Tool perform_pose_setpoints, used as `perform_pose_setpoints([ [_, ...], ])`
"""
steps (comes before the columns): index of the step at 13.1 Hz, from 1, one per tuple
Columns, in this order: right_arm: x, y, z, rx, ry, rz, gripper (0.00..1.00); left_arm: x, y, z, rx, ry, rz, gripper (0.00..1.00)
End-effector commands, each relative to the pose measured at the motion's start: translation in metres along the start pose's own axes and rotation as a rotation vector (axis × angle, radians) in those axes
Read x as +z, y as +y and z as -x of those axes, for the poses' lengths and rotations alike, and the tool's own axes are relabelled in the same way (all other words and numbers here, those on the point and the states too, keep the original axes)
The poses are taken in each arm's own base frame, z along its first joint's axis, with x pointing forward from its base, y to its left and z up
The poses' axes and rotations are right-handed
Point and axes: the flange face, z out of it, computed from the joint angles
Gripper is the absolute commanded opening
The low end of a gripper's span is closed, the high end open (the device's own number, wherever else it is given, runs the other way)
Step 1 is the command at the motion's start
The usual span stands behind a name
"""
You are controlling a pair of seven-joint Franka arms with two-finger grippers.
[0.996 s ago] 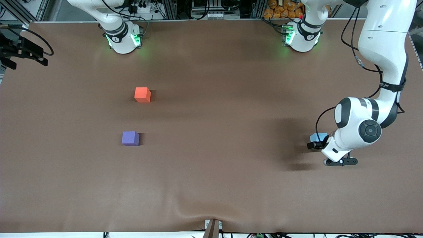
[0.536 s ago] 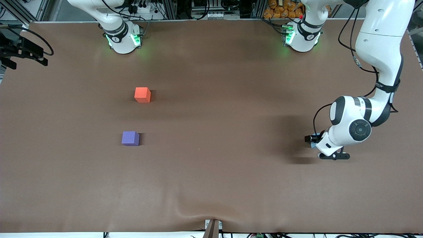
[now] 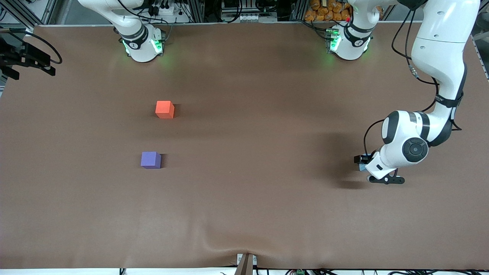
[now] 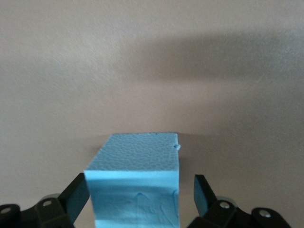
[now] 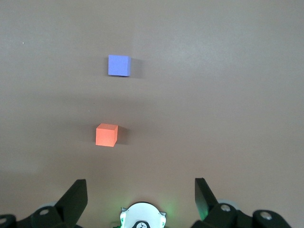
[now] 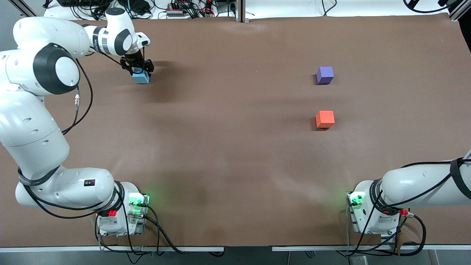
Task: Place blue block between orange and purple blocks
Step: 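Lift the light-blue cube and carry it toward the orange cube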
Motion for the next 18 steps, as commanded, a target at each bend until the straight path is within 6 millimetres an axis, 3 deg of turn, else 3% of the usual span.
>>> perform_pose_setpoints([
  [1,-0.002,0.002,0.005,-0.004,-0.001,-0.018,1.00,-0.001,-0.001,-0.004,0.025,0.018,-0.015,0.89],
  [2,-0.002,0.002,0.005,-0.003,-0.001,-0.018,1.00,-0.001,-0.001,-0.004,0.025,0.018,-0.015,0.70],
  [3,-0.002,0.002,0.005,-0.003,-0.001,-0.018,1.00,0.000,-0.002,-0.003,0.022,0.016,-0.014,0.31],
  [4,-0.002,0.003,0.005,-0.001,-0.001,-0.018,1.00,0.000,-0.001,-0.003,0.023,0.016,-0.014,0.07],
  [5,-0.002,0.002,0.005,-0.003,-0.001,-0.018,1.00,-0.002,-0.001,-0.004,0.023,0.021,-0.015,0.00],
  [6,-0.002,0.003,0.005,-0.002,0.000,-0.019,1.00,-0.008,-0.002,-0.004,0.022,0.028,-0.016,0.00],
  [8,-0.002,0.004,0.005,0.000,-0.001,-0.018,1.00,-0.040,-0.004,-0.005,0.010,0.071,-0.024,0.00],
  [10,-0.002,0.003,0.005,0.000,-0.002,-0.020,1.00,-0.086,-0.009,0.000,-0.006,0.101,-0.036,0.00],
  [14,-0.002,0.004,0.005,0.000,0.000,-0.020,1.00,-0.176,-0.015,0.033,-0.034,0.071,-0.066,0.00],
  [15,-0.002,0.004,0.005,0.000,0.000,-0.020,1.00,-0.193,-0.008,0.042,-0.032,0.062,-0.066,0.00],
  [18,-0.001,0.004,0.004,0.001,-0.001,-0.026,1.00,-0.232,0.050,0.056,-0.064,0.022,-0.017,0.00],
])
